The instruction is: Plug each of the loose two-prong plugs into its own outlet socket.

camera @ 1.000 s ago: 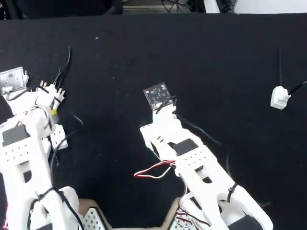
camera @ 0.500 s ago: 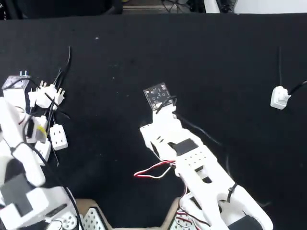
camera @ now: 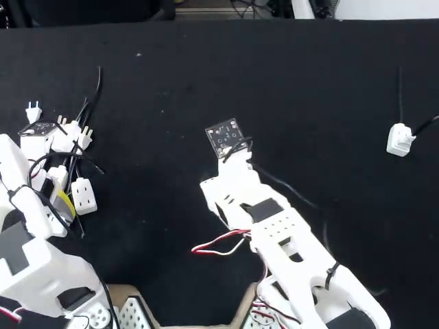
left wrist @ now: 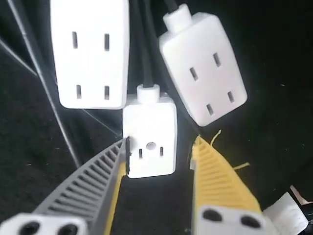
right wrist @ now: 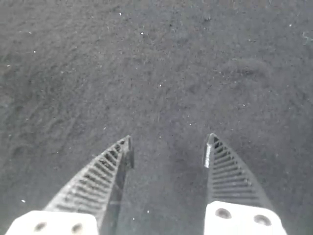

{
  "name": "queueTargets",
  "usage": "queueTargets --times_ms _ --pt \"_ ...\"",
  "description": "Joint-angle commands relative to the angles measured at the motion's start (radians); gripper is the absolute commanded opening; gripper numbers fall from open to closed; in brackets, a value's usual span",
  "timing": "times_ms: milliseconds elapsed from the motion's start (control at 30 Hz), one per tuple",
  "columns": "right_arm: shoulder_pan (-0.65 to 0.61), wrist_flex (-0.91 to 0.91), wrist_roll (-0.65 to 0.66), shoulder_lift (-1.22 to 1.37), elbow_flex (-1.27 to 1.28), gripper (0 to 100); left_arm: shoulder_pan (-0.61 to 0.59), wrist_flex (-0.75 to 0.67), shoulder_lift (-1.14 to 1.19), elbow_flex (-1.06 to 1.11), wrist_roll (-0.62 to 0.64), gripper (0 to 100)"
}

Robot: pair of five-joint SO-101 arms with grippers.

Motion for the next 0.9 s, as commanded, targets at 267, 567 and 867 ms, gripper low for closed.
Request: queueTargets --times_ms 267,567,867 --pt "-0.011 -0.020 -0.009 -0.030 -0.002 22.3 -0.007 -0.054 0.018 -0.054 -0.011 22" --pt "-0.011 -0.018 -0.009 -0.030 -0.001 22.3 -0.005 -0.055 0.021 -0.021 -0.009 22" --pt "-0.011 -0.017 -0.009 -0.030 -0.001 22.3 -0.005 -0.160 0.021 0.045 -0.009 22"
